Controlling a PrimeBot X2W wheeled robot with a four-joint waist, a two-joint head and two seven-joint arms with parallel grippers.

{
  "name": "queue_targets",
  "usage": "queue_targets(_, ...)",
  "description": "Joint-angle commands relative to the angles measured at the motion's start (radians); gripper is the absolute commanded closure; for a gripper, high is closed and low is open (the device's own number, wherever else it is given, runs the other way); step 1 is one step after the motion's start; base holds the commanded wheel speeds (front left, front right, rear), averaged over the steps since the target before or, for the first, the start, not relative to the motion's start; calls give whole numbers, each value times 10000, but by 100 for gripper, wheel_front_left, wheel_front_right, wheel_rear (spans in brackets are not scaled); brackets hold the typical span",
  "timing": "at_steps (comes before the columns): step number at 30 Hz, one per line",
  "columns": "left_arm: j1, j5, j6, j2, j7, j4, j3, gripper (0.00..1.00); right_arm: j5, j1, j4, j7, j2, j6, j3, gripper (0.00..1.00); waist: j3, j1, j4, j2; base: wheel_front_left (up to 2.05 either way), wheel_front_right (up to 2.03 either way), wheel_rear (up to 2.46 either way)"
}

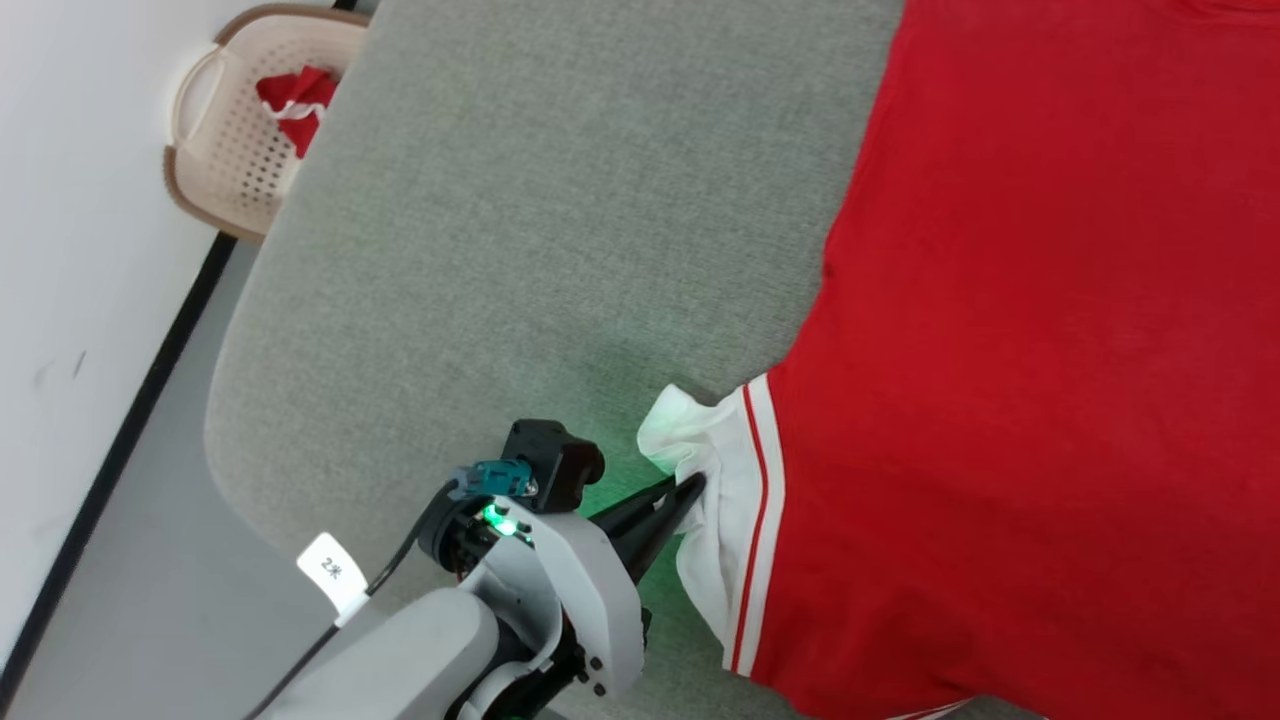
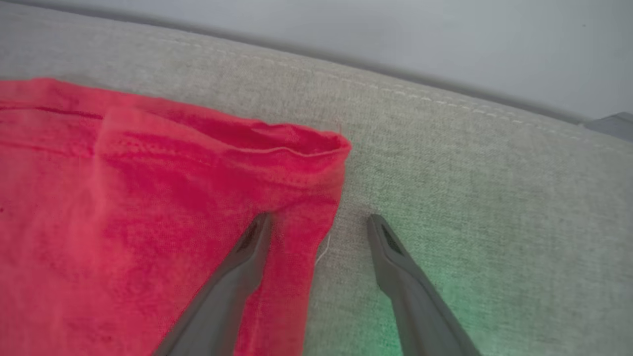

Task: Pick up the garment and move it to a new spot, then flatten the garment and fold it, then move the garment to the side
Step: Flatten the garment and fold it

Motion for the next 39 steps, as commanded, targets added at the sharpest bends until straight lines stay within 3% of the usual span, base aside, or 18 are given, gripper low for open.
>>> queue_targets(1, -69, -33, -21, -12, -25, 129, -12, 100, -156, 609, 837, 693, 395, -1, 91, 79, 137, 0, 135, 0, 0, 0, 0)
queue_targets(2, -68, -55, -40, -22, -44, 171, -5, 100, -243, 679, 1029, 964, 497, 2, 156, 100, 134, 0, 118, 0, 0, 0, 0)
queue_targets(10, -142, -148, -129, 14, -238, 576, 141, 100, -630, 512, 886, 711, 582, -4, 204, 100, -98, 0, -259, 0, 0, 0, 0)
queue_targets(14, -108, -158, -54, 163, -371, 870, 273, 100, -181, 899, 324, 924, 843, 2, 737, 100, -478, 0, -680, 0, 0, 0, 0)
queue_targets(19, 29, -256, -12, 301, -458, 1027, 373, 100, 758, 1848, -862, 1036, 692, 15, 1584, 100, -1044, 0, -1180, 0, 0, 0, 0)
queue_targets(26, 374, -471, 178, 655, -312, 1075, 492, 100, 2728, 4149, -4078, 747, -452, 10, 2444, 100, -2030, 0, -1999, 0, 0, 0, 0)
queue_targets(32, 793, -628, 456, 999, -224, 881, 569, 100, 3654, 6518, -6480, 490, -995, -2, 1987, 100, -2735, 0, -2663, 0, 0, 0, 0)
queue_targets(39, 1417, -801, 830, 1371, -194, 567, 661, 100, 3600, 9709, -8595, 561, -461, -2, 849, 100, -3373, 0, -3369, 0, 0, 0, 0)
